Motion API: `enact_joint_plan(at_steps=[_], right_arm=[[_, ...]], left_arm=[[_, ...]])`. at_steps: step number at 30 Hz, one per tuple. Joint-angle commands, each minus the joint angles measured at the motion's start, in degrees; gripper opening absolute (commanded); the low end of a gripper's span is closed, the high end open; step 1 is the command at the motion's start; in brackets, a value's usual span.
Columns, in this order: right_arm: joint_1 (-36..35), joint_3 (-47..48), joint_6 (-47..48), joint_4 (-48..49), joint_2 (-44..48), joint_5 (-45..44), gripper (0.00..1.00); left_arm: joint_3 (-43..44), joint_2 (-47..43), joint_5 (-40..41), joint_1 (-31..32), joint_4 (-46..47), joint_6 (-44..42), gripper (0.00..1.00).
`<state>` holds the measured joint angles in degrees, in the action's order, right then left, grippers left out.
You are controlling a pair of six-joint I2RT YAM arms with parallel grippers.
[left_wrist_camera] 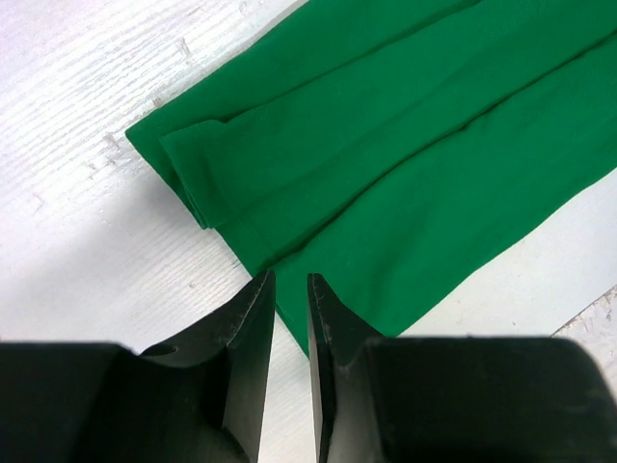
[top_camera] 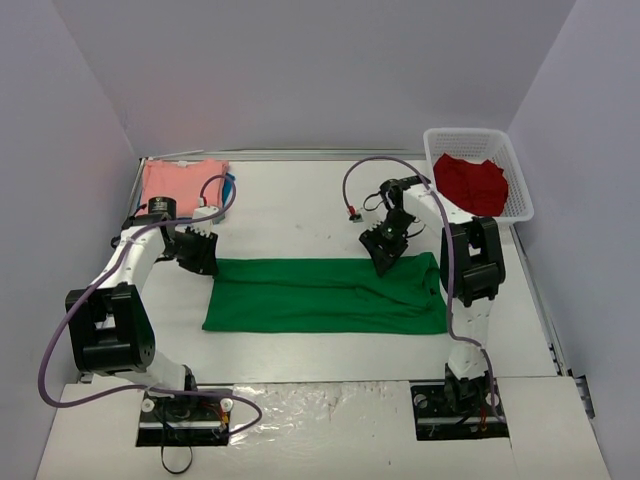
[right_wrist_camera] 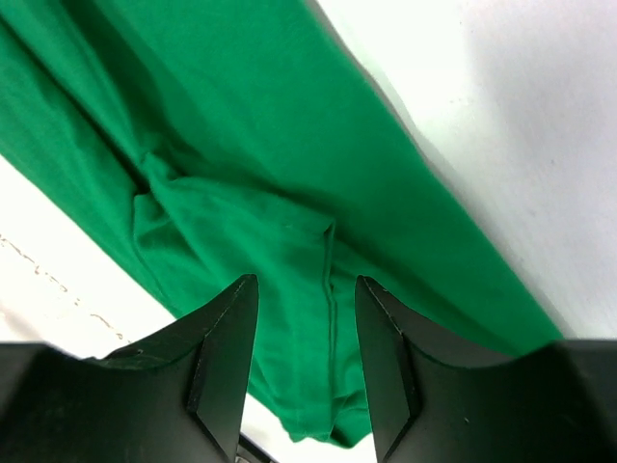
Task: Fold and stack the t-shirts
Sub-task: Fold the other side of the tshirt into a rectangle
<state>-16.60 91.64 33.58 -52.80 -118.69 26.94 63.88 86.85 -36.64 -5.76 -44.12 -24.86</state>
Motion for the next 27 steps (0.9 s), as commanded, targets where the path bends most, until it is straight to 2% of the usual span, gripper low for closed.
enact_joint_plan(at_steps=[1,4,6,7,10,18,27], right_arm=[[-0.63,1.79,-0.10,-2.66,-1.89,0.04,0.41],[-1.33,1.53,0.08,-2.66,-2.51,-0.13,0.39],[-1.59,1.27,-0.01,-2.58,-2.59,-0.04,0.33],[-1.68,1.18,0.08,-2.66,-2.68,0.04,0.18],[-1.77,0.92,0.08,-2.57,-1.72,0.22,0.00],[-1.86,-1.46,-0.80,-2.75,5.92,0.39,0.00],[-4.05,-9.10,-0.19,-4.86,13.84,1.19,0.00]], left_arm=[[-0.51,-2.74,-1.15,-0.66,0.17,0.17,0.19],[-0.51,-2.65,-1.24,-0.66,0.26,0.25,0.19],[-0.51,-2.56,-1.24,-0.74,0.26,0.25,0.19],[-0.51,-2.56,-1.32,-0.74,0.35,0.34,0.19],[-0.51,-2.39,-1.33,-0.74,0.35,0.25,0.19],[-0.51,-2.47,-1.59,-0.92,0.52,0.43,0.18],[-0.42,-3.26,-2.03,-0.92,0.26,0.43,0.18]])
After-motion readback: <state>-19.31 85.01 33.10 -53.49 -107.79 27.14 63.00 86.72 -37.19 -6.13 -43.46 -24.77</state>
